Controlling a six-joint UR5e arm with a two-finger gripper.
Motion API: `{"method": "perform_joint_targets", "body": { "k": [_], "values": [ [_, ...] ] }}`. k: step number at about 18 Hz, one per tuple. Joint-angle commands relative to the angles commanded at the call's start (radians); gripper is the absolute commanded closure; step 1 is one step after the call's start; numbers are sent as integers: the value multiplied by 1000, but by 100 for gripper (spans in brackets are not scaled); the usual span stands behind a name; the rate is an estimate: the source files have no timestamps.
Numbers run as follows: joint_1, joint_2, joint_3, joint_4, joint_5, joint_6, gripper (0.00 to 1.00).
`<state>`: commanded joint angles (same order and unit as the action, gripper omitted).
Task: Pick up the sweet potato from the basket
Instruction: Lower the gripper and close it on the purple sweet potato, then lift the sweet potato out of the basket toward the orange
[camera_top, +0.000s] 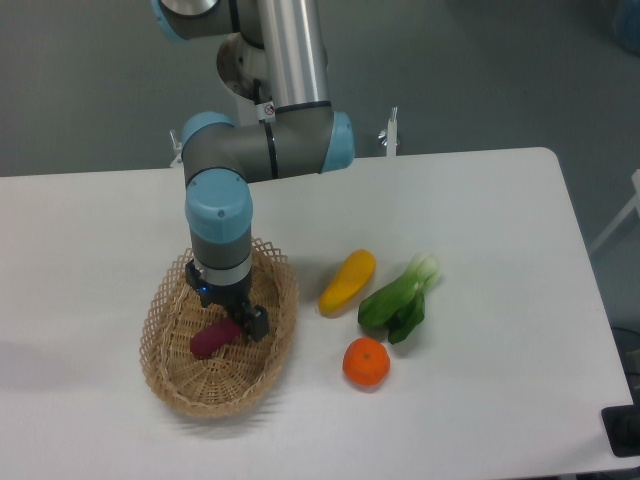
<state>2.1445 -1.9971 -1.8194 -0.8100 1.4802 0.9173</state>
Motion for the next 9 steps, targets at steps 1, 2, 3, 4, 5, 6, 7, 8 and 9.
{"method": "perform_joint_targets", "body": {
  "k": [1, 2, 3, 4, 5, 6, 7, 8, 9],
  "values": [
    [-3, -9, 2, 2, 15, 0, 1],
    [-15, -12, 2, 0, 31, 2, 3],
    [-26, -17, -1, 0, 41, 2, 4],
    [-28, -20, -1, 0, 49, 0, 7],
    [-28, -22, 0, 2, 54, 0, 13],
    [-28, -22, 3, 2, 54, 0, 25],
    [-28, -19, 5, 2, 54, 2, 38],
    [-28, -15, 9, 0, 54, 2, 47],
    [-28, -11, 12, 0, 54, 3, 56]
  ]
}}
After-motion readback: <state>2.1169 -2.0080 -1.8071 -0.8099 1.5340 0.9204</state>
